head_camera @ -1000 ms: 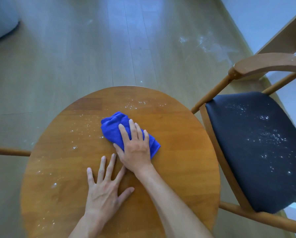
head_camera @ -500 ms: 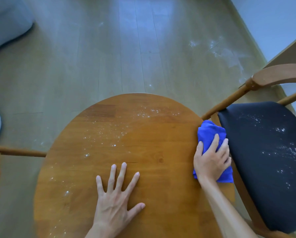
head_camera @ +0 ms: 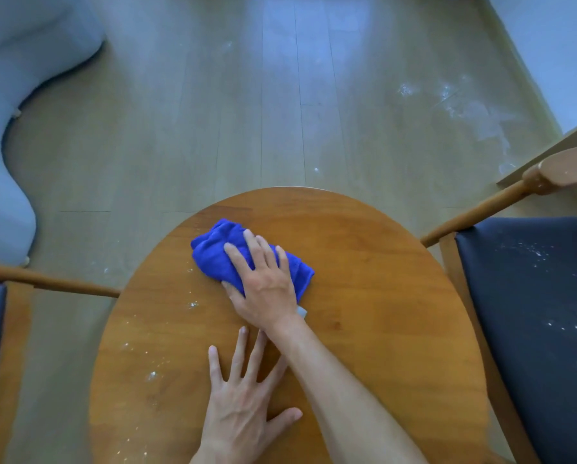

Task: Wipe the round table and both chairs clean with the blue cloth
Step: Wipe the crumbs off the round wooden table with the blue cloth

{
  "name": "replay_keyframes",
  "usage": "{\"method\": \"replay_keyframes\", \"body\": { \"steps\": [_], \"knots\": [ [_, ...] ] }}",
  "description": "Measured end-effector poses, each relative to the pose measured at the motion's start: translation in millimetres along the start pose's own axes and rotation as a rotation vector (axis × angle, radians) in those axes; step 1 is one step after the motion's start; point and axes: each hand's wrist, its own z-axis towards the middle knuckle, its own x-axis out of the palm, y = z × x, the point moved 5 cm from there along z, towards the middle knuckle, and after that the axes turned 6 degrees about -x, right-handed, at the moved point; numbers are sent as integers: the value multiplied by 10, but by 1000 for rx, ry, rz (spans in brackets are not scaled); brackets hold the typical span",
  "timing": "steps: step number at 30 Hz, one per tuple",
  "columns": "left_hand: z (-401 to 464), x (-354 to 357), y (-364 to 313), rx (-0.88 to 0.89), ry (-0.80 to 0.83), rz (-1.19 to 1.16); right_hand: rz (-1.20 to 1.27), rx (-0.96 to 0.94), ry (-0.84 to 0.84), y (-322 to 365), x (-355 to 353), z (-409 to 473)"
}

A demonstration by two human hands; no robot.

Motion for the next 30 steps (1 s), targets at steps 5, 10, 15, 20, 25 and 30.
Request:
{"method": "replay_keyframes", "body": {
  "steps": [5,10,15,20,25,30],
  "knots": [
    [12,-75,-32,-24,35,34,20,-28,43,-398,-224,-214],
    [-23,-91,-33,-54,50,58,-85,331,-110,-1355,-675,-1062],
    [-45,-70,-17,-52,24,64,-131,759,-234,-1487,-871,-2328],
    [-46,91,41,-51,-20,47,-106,1050,-297,-737,-599,-2613],
    [-22,-40,123,-143,-42,-376,-45,756,-119,230,-251,-1997],
    [-153,-270,304,-272,-127,-709,214,505,30,619,-147,-1869]
  ]
}}
